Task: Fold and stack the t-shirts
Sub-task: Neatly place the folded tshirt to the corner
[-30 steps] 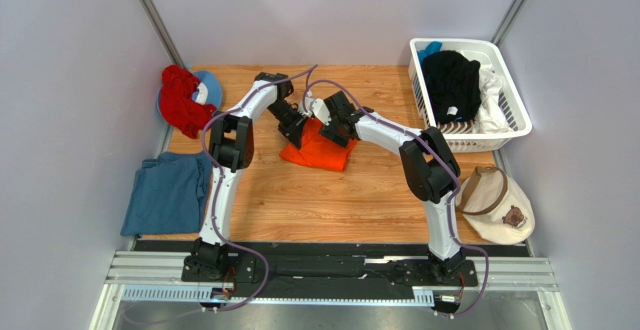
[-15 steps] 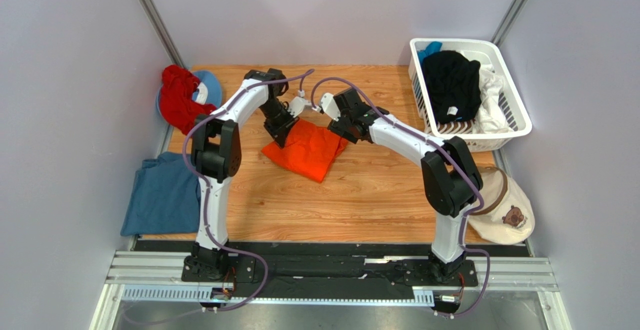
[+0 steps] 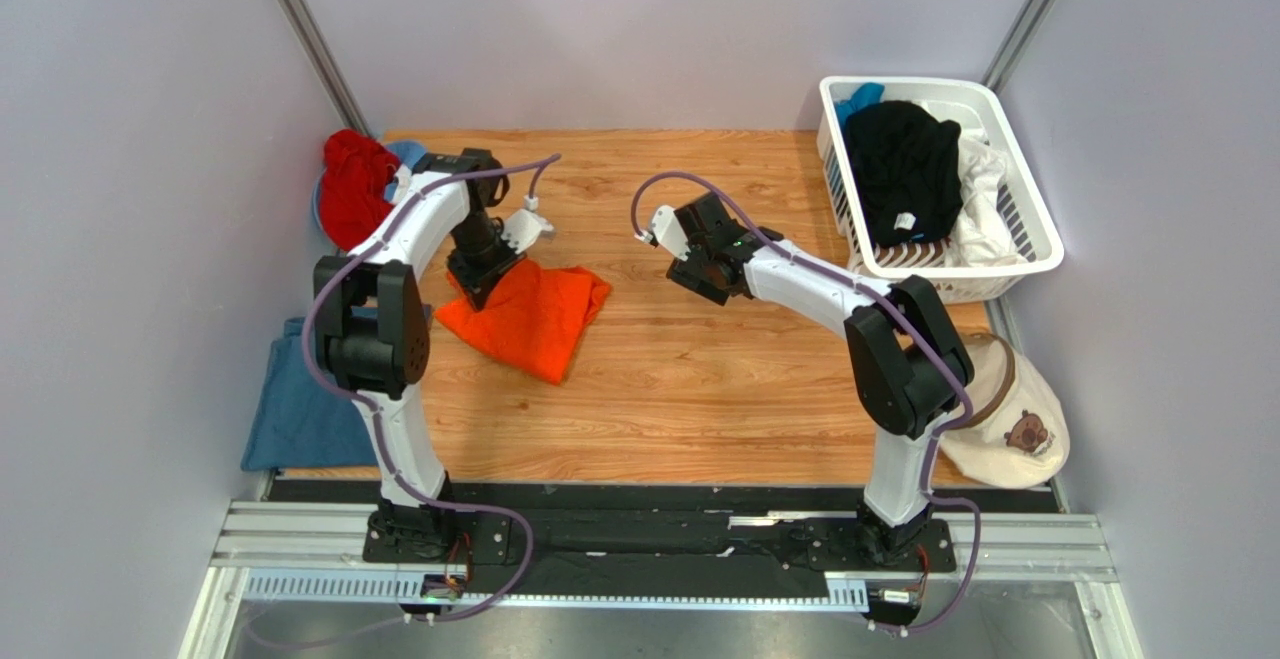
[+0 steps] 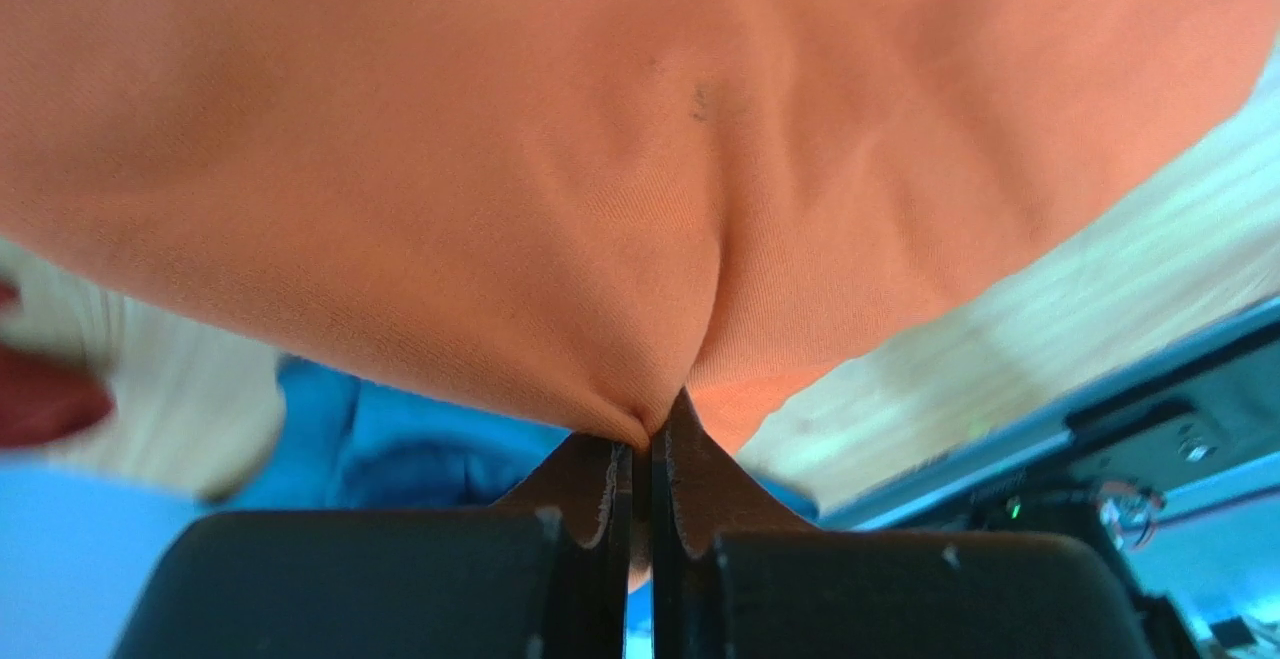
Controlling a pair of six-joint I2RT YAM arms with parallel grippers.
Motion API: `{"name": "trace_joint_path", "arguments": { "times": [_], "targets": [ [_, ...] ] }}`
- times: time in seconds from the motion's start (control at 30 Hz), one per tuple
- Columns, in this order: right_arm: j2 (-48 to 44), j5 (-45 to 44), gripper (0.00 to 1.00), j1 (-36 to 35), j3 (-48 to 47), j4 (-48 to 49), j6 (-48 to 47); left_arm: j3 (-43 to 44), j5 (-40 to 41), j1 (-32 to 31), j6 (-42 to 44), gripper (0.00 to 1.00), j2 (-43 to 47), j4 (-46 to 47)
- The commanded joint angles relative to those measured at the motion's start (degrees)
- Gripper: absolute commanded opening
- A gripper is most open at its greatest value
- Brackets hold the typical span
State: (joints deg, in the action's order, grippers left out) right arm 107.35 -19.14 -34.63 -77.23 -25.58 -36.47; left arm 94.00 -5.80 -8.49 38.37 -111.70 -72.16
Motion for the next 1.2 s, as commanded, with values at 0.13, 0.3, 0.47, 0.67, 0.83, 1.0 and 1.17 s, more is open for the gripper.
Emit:
{"name": "trace_joint_path", "arguments": {
  "times": [0.13, 0.3, 0.47, 0.67, 0.83, 1.0, 1.17],
  "targets": [
    [-4.3, -0.1, 0.73, -0.1, 1.8, 1.1, 0.3, -8.8, 9.0, 3.7, 5.0, 0.00, 16.1, -3.3],
    [-4.6, 0.4, 0.73, -0.1, 2.4, 0.5, 0.9, -13.3, 11.4, 7.1, 5.7, 0.00, 20.8, -3.3],
    [-5.0, 0.9, 0.73, -0.4, 3.2, 0.6, 1.0, -19.3, 14.9, 14.5, 9.4, 0.00, 24.6, -0.6],
    [-4.9, 0.7, 0.73, -0.4, 3.1, 0.4, 1.0, -21.7, 15.6, 24.3, 14.1, 0.00, 27.1, 0.1],
    [-4.3, 0.9, 0.73, -0.7, 2.8, 0.0, 1.2, -23.7, 17.1, 32.4, 19.3, 0.00, 28.5, 2.0],
    [-3.7, 0.8, 0.73, -1.1, 2.7, -0.3, 1.4, -24.0, 17.8, 39.7, 22.6, 0.00, 26.8, 6.0],
    [-3.4, 0.5, 0.73, -1.5, 2.6, -0.8, 1.5, -23.7, 16.2, 47.3, 23.8, 0.00, 21.3, 8.4]
  ]
}}
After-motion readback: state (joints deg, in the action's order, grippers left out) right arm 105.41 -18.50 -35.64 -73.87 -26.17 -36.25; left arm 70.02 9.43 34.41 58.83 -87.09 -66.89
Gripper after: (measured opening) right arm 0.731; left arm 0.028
